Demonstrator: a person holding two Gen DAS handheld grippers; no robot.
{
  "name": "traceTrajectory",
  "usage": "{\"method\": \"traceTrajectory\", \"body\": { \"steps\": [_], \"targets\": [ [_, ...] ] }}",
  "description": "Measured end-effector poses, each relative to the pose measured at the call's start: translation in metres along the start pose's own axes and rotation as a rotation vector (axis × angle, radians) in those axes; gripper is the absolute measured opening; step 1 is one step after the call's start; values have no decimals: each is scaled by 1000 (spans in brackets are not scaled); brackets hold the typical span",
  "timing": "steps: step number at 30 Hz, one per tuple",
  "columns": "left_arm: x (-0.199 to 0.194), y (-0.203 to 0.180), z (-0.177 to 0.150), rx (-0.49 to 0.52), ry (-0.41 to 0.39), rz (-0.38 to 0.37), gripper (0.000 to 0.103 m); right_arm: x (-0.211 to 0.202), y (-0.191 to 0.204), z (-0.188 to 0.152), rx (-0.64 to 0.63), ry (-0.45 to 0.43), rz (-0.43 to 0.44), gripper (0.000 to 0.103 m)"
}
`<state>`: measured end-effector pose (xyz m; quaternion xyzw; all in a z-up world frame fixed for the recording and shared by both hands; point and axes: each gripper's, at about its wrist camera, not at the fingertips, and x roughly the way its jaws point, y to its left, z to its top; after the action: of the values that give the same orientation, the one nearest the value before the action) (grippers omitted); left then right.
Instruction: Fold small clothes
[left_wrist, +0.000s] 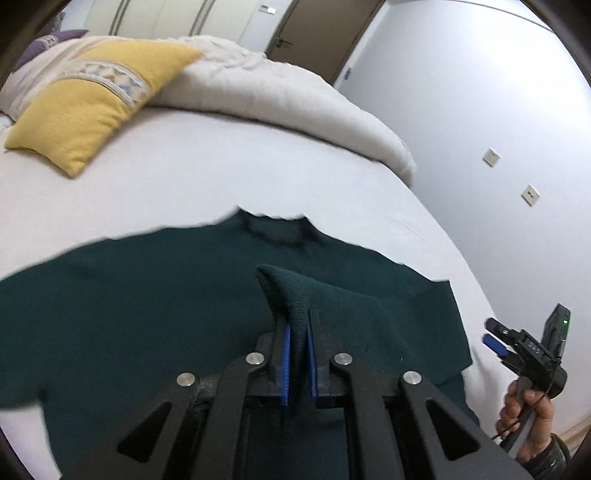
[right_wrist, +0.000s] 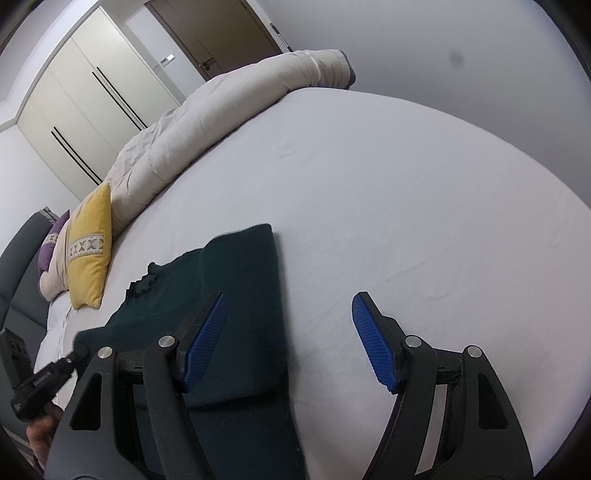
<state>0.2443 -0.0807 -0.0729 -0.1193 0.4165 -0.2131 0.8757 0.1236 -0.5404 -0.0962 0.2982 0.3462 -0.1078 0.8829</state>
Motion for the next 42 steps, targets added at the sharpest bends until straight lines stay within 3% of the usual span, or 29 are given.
{"method": "traceTrajectory", "body": {
  "steps": [7, 12, 13, 15, 16, 17, 18, 23, 27, 29, 31, 33, 36, 40, 41, 42],
  "targets": [
    [29, 56, -9, -89, 51, 81, 9, 29, 19, 20, -48, 43, -9, 66],
    [49, 67, -16, -87, 69, 92, 9, 70, 35, 30, -96, 125, -59, 55],
    [49, 67, -16, -87, 64, 91, 9, 81, 38, 30, -117, 157, -68, 52],
    [49, 67, -17, -81, 60, 88, 9, 100, 44, 26, -165, 207, -107, 33],
    [49, 67, -16, -74, 57, 88, 9, 103, 45, 26, -178, 205, -118, 27],
    [48, 67, -15, -71, 54, 87, 9, 106, 45, 28, -180, 203, -114, 11],
    [47, 67, -14, -68, 46, 88, 9, 108, 45, 32, -169, 211, -103, 7],
    [42, 66, -8, -76, -3, 80, 9, 99, 50, 39, -181, 164, -108, 5],
    [56, 64, -14, -60, 34, 105, 9, 109, 39, 39, -145, 191, -110, 6],
    [55, 69, -19, -77, 32, 92, 10, 108, 29, 38, -105, 195, -72, 8],
    [53, 70, -17, -77, 35, 86, 10, 100, 25, 38, -75, 195, -56, 12],
    [51, 71, -15, -77, 34, 86, 11, 85, 21, 36, -54, 203, -41, 27],
    [52, 76, -16, -96, 33, 75, 12, 58, 24, 20, -94, 198, -17, 37],
    [54, 73, -18, -83, 38, 90, 12, 55, 29, -9, -165, 287, -21, 36],
    [53, 73, -18, -83, 39, 90, 12, 56, 30, -12, -182, 286, -32, 33],
    [53, 73, -18, -84, 41, 89, 12, 57, 31, -13, -198, 278, -39, 20]
  ]
}}
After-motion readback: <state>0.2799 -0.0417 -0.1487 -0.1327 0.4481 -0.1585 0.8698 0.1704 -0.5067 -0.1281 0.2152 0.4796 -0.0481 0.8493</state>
